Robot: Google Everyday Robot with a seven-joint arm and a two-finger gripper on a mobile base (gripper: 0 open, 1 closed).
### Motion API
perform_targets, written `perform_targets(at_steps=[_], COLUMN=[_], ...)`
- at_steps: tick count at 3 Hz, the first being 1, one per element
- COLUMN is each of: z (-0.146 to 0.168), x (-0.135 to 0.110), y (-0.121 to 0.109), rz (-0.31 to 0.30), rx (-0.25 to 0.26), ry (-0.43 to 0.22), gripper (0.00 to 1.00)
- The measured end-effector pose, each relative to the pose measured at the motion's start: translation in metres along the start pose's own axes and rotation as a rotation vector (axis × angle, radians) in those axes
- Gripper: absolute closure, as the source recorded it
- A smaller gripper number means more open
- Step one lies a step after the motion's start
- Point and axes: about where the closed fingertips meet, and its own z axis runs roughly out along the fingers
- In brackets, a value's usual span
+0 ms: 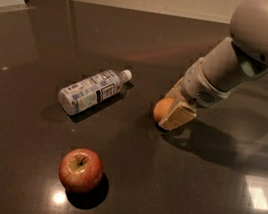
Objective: Move orange near apple
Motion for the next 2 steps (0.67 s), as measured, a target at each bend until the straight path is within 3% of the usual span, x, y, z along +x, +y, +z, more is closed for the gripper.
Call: perform_targets(at_steps=[1,2], z=[-0.008,-0.024], x=[-0.002,-0.008], y=[0.012,0.036], rz=[-0.023,-0.068], rx=[-0.017,-0.048], ry=[-0.013,-0.051], gripper=[0.88,1.00])
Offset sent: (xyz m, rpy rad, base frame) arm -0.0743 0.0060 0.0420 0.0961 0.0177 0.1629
